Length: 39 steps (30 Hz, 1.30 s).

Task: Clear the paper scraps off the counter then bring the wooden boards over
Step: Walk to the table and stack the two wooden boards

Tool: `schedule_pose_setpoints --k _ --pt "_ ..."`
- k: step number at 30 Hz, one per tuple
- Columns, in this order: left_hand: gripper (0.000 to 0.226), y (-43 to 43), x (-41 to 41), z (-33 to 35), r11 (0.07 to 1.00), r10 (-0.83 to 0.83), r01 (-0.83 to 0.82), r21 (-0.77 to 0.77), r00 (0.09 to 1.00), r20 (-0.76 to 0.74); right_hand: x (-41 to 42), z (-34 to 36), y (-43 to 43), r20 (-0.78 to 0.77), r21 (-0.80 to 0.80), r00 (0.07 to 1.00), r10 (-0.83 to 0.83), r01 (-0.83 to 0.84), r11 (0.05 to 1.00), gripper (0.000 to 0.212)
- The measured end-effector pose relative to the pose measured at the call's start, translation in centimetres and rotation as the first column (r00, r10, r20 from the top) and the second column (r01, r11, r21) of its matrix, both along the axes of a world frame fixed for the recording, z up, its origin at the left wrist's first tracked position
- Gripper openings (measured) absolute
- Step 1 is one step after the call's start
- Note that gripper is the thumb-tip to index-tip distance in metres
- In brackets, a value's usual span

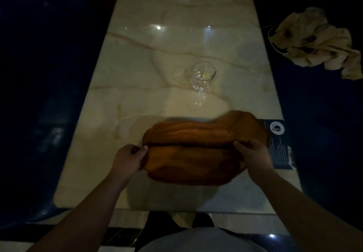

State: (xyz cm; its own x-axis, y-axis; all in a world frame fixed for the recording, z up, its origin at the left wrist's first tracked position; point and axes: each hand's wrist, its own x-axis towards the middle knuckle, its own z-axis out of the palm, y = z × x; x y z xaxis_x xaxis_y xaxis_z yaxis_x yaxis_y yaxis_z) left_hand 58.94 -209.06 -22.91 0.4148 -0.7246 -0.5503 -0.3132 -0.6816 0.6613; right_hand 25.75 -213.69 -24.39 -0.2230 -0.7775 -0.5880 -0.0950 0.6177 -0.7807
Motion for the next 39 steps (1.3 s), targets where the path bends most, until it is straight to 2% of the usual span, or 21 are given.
schedule_pose_setpoints --k 2,5,7,13,18,23,26,30,35,39 --pt "0.033 -0.2 -2.7 -0.5 0.999 -0.027 0.027 0.019 0.999 -0.034 -2.0 0.1 -1.2 -0.042 -0.041 0.999 -0.008 0.006 0.999 0.007" --pt "0.026 -0.3 -6.1 -1.4 0.996 -0.074 0.077 0.05 0.996 -0.055 -4.6 0.1 -3.4 -0.055 -0.056 0.998 0.017 -0.02 0.998 0.024" --pt "0.027 -0.2 -8.0 -2.2 0.991 -0.106 0.112 0.068 0.99 -0.097 -6.1 -0.1 -4.7 -0.111 -0.077 0.99 0.088 -0.097 0.992 0.034" --pt "0.021 0.6 -11.7 -3.7 0.993 -0.01 0.036 0.117 0.976 -0.218 -8.4 -0.4 -7.4 -0.262 -0.069 0.943 0.204 -0.23 0.971 0.031" --pt "0.021 0.6 -13.0 -3.4 0.983 -0.014 0.055 0.176 0.975 -0.224 -9.0 0.0 -8.0 -0.429 -0.076 0.826 0.366 -0.437 0.896 0.036" --pt "0.032 0.0 -12.9 -3.3 0.972 -0.066 0.111 0.206 0.975 -0.212 -10.1 -0.7 -6.8 -0.524 -0.104 0.75 0.403 -0.526 0.844 0.03" --pt "0.035 -0.2 -13.1 -3.1 0.977 -0.041 0.084 0.196 0.976 -0.212 -10.8 -1.5 -6.5 -0.553 0.008 0.681 0.48 -0.573 0.82 0.03" --pt "0.033 -0.2 -13.3 -2.5 0.976 -0.024 0.073 0.206 0.973 -0.228 -10.7 -1.3 -7.5 -0.515 0.019 0.694 0.503 -0.577 0.816 0.03" --pt "0.032 -0.1 -13.6 -2.2 0.97 -0.055 0.106 0.217 0.971 -0.231 -10.1 -1.5 -8.7 -0.54 0.014 0.685 0.489 -0.573 0.819 0.031" --pt "0.03 0.2 -13.9 -2.5 0.974 -0.011 0.068 0.217 0.967 -0.254 -10.0 -1.5 -8.7 -0.514 -0.033 0.744 0.427 -0.514 0.857 0.028"
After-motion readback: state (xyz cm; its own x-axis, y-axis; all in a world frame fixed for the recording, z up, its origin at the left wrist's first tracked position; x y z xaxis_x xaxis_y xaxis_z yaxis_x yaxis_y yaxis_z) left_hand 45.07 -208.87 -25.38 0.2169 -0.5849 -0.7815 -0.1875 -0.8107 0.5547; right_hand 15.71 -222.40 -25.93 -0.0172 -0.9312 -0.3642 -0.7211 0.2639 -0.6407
